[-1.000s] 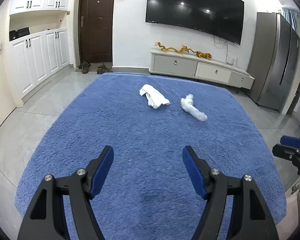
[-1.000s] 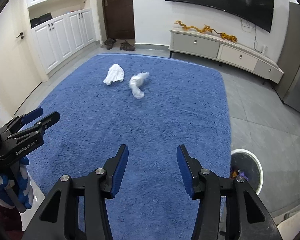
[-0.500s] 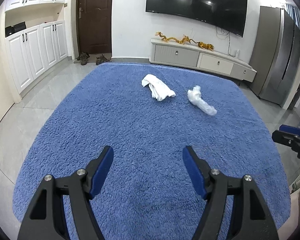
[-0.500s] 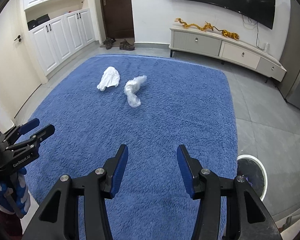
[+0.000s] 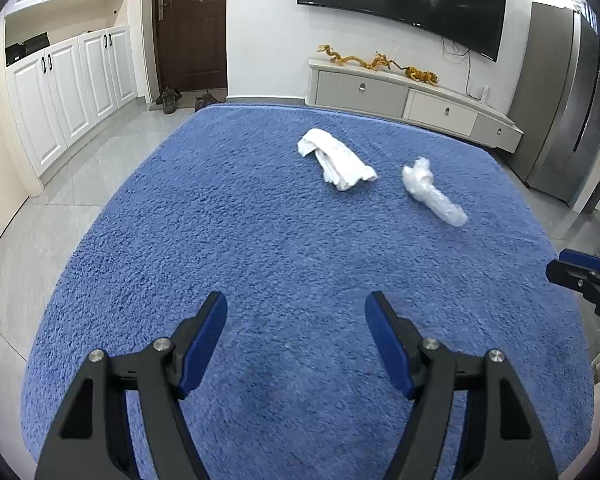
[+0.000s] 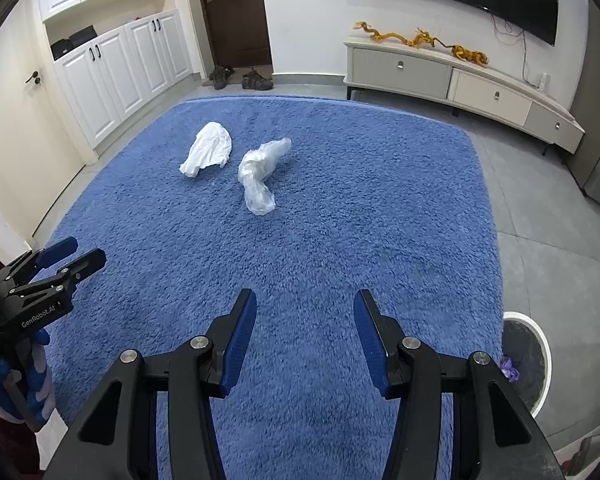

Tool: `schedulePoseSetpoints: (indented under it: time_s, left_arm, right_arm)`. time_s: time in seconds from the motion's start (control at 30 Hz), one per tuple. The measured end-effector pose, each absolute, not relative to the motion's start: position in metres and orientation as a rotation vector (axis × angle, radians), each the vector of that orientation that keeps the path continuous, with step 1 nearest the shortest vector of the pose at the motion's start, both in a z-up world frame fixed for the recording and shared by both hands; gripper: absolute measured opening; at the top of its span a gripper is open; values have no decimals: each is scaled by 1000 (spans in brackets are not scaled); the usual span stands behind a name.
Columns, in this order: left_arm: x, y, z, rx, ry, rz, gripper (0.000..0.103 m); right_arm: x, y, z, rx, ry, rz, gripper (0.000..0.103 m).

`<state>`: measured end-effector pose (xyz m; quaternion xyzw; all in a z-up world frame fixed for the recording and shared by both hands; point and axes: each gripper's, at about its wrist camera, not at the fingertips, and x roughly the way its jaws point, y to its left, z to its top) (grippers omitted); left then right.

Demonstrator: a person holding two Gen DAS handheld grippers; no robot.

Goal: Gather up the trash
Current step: 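Grasp the white cloth with the left tool while the right tool grasps the clear plastic bag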

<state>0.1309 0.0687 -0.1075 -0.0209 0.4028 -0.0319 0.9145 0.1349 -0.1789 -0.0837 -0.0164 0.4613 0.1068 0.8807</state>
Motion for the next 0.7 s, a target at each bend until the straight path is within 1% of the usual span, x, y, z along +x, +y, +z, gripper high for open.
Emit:
schedulePoseSetpoints:
  time_s: [0.3, 0.7]
  left_arm:
    - [182, 83, -107, -90, 852, -116, 70]
    - [293, 48, -109, -91, 883, -157, 70]
  right_arm:
    - [176, -154, -93, -44, 950, 314, 50]
    - [242, -123, -112, -90, 968, 403, 50]
